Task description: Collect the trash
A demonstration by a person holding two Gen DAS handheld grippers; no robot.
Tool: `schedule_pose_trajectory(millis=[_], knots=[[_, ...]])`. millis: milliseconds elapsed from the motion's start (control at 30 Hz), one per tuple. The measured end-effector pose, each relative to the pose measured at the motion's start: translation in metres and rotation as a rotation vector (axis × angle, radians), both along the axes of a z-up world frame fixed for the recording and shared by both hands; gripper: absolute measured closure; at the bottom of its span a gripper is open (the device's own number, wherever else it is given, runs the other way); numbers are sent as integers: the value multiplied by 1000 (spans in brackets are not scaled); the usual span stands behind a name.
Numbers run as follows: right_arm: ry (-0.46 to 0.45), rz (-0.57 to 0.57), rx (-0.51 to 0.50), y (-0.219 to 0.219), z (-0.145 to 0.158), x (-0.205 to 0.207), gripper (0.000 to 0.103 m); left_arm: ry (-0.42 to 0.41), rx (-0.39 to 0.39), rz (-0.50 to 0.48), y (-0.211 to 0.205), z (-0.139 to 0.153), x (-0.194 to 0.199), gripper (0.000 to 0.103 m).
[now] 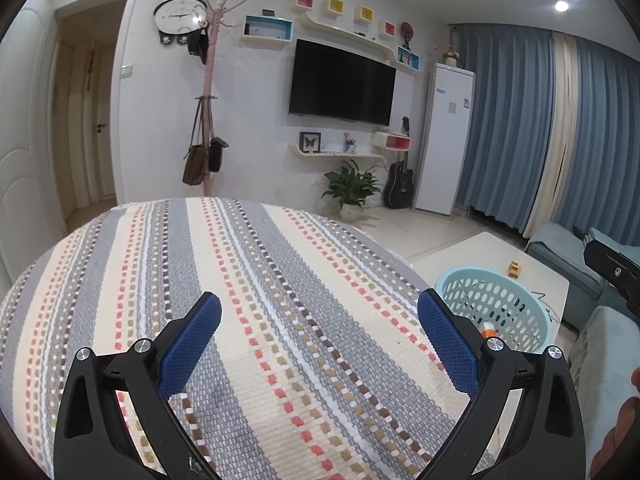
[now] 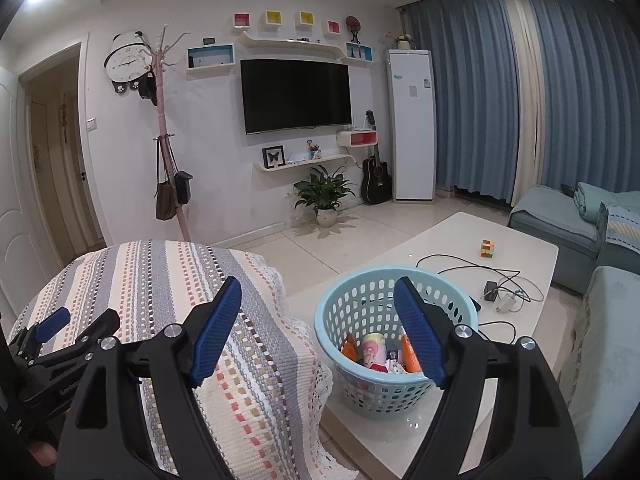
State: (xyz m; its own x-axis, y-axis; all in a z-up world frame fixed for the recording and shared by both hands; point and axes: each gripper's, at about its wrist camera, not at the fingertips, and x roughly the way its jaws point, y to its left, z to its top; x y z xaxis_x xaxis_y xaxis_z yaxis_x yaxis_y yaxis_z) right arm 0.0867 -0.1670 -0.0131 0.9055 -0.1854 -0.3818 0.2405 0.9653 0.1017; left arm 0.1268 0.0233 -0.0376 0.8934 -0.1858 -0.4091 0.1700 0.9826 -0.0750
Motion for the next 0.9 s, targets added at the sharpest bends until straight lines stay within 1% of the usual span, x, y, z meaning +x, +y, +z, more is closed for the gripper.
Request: schedule_pose_trajectory(millis=[167,733,900], knots=[[7,5,-2,-2,-1,1,28,-4,12,-1,-3,-1,-1,7],[20,15,-8,1,-3,6,28,-4,8,-5,-5,-1,-2,8],[21,9,6,-3,-4,7,27,-4,14,-5,-5,-1,-2,7]])
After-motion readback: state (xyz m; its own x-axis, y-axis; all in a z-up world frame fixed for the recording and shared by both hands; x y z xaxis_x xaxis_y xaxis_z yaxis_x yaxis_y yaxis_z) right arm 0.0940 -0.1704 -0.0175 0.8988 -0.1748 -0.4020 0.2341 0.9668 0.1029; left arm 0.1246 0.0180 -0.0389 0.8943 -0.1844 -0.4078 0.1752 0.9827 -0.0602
